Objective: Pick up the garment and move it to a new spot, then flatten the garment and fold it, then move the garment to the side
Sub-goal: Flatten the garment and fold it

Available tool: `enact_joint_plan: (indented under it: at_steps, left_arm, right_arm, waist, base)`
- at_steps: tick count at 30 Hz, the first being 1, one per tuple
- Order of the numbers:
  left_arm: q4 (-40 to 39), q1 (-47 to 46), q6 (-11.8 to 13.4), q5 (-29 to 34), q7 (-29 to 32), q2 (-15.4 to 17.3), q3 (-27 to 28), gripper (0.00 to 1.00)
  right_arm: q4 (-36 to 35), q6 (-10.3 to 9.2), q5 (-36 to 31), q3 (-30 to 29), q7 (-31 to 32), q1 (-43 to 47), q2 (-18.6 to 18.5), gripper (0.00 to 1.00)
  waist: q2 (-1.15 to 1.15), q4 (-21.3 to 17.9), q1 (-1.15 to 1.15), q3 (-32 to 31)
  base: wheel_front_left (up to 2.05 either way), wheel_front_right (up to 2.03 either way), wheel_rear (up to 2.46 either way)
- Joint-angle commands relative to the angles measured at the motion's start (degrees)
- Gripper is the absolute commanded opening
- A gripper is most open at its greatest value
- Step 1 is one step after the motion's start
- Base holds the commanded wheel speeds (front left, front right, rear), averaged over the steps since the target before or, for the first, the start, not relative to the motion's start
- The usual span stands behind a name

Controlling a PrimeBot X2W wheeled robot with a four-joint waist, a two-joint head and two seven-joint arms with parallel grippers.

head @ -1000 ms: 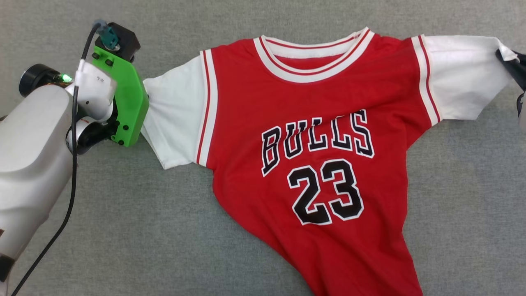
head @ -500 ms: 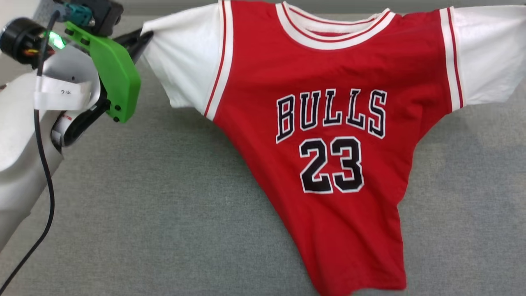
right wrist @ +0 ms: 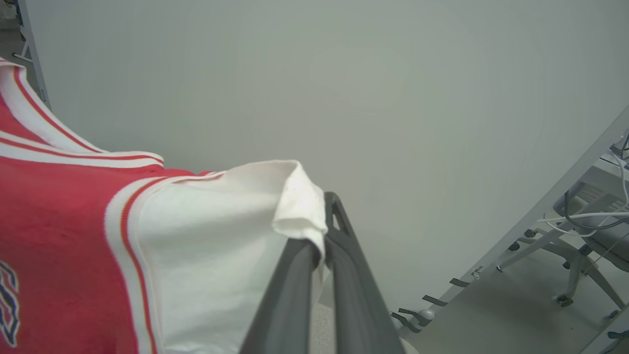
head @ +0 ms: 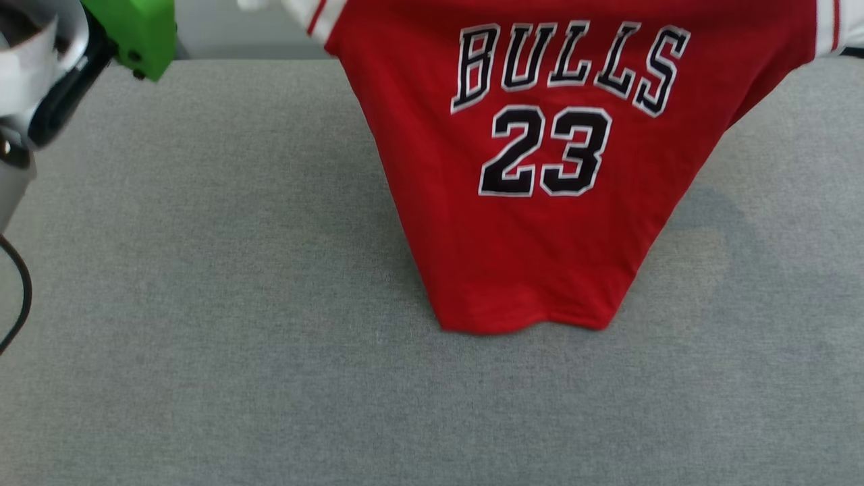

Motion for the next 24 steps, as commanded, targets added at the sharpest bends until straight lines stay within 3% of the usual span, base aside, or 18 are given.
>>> enact_joint_plan:
  at_steps: [1, 12, 24]
  left_arm:
    - [0.35, -2.11, 0.45, 1.00, -0.43, -0.73, 0.41, 0.00]
    - [8.56, -18.93, -0.91, 5.31, -2.78, -7.57, 1.53, 0.00]
    - [27.02, -39.81, -1.70, 11.81, -13.76, -16.32, 2.32, 0.00]
  right_arm:
    - [-0.27, -0.04, -0.78, -0.08, 0.45, -1.97, 0.48, 0.00]
    - [5.33, -0.04, -4.09, 2.11, 2.94, -20.14, 3.21, 0.00]
    - [17.78, -0.04, -9.23, 3.70, -2.02, -42.74, 8.42, 0.00]
  waist:
    - [0.00, -0.06, 0.00, 1.51]
    - [0.00, -0.73, 0.00, 12.63]
    - [0.00, -1.40, 0.00, 22.36]
  base:
    - [0.00, 0.00, 0.00]
    - [0.00, 0.00, 0.00]
    - [0.00, 0.00, 0.00]
